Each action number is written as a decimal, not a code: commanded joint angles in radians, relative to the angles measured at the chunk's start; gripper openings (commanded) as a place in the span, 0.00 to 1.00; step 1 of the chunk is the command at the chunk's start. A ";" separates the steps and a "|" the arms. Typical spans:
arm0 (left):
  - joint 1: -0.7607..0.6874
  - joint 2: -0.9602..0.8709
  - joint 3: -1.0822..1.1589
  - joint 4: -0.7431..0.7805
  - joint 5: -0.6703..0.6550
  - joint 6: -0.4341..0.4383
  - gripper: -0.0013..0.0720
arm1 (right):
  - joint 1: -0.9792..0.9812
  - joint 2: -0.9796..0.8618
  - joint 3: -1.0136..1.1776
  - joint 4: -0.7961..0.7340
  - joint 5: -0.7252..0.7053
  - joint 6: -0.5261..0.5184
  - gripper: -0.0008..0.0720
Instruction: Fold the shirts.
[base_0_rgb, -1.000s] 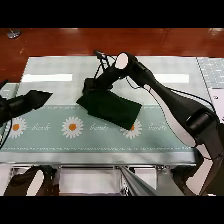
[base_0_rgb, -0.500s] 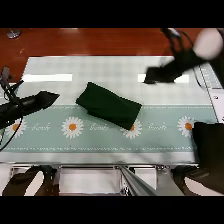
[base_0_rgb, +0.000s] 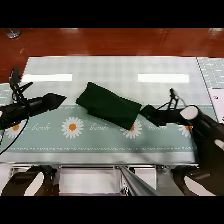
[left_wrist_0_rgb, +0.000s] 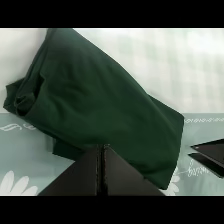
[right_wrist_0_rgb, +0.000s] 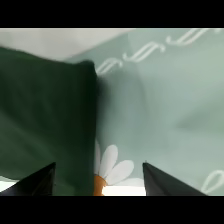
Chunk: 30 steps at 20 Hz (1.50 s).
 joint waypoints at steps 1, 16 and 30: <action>-0.018 -0.001 -0.001 0.001 0.000 0.002 0.05 | 0.002 -0.216 0.083 0.236 0.138 -0.235 0.87; -0.018 -0.001 -0.001 0.001 0.000 0.003 0.05 | 0.053 -0.434 1.231 -0.364 0.600 0.092 0.06; -0.018 -0.001 -0.001 0.001 0.000 0.006 0.05 | -0.561 -0.145 1.361 -0.639 1.168 0.181 0.06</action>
